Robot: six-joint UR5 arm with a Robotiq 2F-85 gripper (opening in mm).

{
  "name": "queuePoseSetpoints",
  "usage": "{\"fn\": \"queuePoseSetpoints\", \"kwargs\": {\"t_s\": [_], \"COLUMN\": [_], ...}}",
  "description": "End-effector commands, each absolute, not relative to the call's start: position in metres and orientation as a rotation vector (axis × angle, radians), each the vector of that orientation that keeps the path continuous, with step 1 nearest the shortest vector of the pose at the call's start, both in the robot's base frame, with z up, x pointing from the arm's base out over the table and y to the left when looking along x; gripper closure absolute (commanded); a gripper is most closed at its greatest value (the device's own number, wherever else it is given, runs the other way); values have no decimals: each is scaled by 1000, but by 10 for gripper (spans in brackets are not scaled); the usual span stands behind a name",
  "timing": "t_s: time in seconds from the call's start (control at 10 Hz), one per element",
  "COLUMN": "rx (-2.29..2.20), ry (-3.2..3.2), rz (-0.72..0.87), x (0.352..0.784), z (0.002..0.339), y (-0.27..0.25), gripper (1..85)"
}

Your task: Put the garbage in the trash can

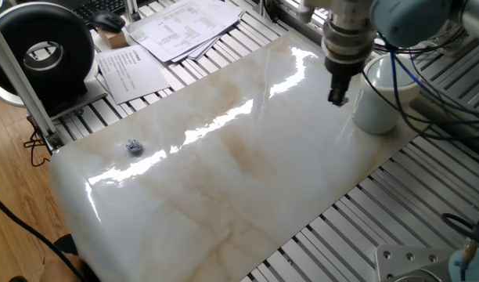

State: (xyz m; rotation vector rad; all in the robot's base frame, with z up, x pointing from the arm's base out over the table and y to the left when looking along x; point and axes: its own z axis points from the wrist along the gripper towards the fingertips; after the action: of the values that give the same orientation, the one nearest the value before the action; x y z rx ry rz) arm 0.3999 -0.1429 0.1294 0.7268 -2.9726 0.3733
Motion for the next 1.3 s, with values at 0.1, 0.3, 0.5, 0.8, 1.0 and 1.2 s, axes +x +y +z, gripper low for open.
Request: {"fn": "queuePoseSetpoints", "kwargs": {"t_s": [0.1, 0.3, 0.5, 0.8, 1.0, 1.2], "rx": [749, 915, 985, 1086, 1186, 1207], "ry": [-2936, -2859, -2822, -2769, -2733, -2727], "rz": [430, 558, 599, 651, 712, 710], "x": [394, 403, 406, 408, 421, 418], "z": [133, 150, 161, 168, 167, 165], "y": [-159, -174, -175, -197, -205, -213], "gripper": [840, 840, 840, 840, 840, 840]}}
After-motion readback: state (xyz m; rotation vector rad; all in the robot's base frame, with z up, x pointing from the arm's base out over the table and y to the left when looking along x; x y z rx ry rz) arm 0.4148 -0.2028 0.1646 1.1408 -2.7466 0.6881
